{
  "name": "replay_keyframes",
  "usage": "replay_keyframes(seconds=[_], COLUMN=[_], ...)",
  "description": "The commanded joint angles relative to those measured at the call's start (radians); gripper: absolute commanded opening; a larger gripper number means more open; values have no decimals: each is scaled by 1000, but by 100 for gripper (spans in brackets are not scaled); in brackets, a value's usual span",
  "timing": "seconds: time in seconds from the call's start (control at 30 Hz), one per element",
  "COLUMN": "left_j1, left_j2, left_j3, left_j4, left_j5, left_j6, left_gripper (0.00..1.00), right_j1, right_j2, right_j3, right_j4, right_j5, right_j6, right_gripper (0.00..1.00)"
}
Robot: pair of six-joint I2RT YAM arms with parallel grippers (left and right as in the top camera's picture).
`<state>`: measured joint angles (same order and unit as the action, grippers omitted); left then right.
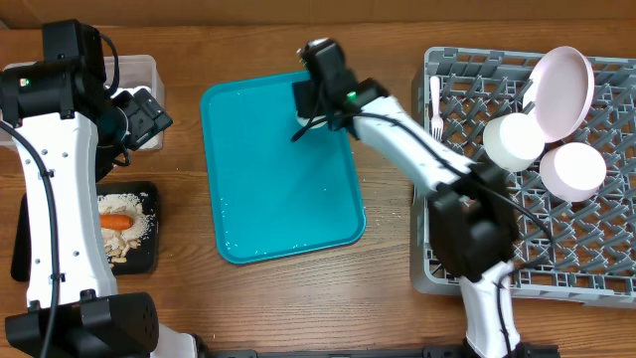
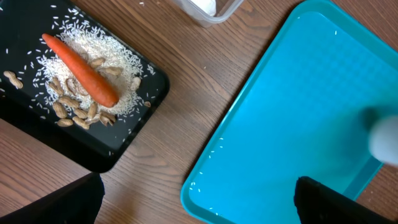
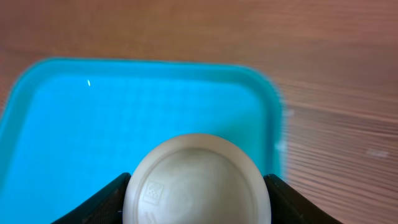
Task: Sort waste into correct bins and load items into the dishwasher rack
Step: 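Lift the white cup and carry it right into the dish rack, then set the cup down in the rack and open the right gripper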
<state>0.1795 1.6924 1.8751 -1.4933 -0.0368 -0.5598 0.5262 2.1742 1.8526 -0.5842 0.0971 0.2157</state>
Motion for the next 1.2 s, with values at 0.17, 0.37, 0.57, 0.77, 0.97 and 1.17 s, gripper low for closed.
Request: replay_keyframes(seconds=[0.17, 0.37, 0.57, 0.77, 0.97, 1.17], left_j1=[5, 5, 5, 5, 5, 5], left_j2=[-2, -2, -2, -2, -2, -2], left_j3=[9, 9, 9, 9, 9, 9], left_j4=[2, 2, 2, 2, 2, 2], left_j5=[4, 4, 4, 4, 4, 4], left_j6=[-16, -16, -16, -16, -16, -16], left_gripper=[100, 100, 100, 100, 100, 100], right_j1=[-194, -364, -453, -527, -584, -584], right_j2=[-359, -431, -393, -329, -249, -185], right_j3=[8, 8, 3, -40, -74, -74], right_j4=[-206, -343, -408, -367, -290, -254], right_j5=[42, 37, 46, 60, 59, 45], right_j6=[23, 23, 19, 19, 19, 20], right_gripper=[29, 29, 29, 30, 30, 43])
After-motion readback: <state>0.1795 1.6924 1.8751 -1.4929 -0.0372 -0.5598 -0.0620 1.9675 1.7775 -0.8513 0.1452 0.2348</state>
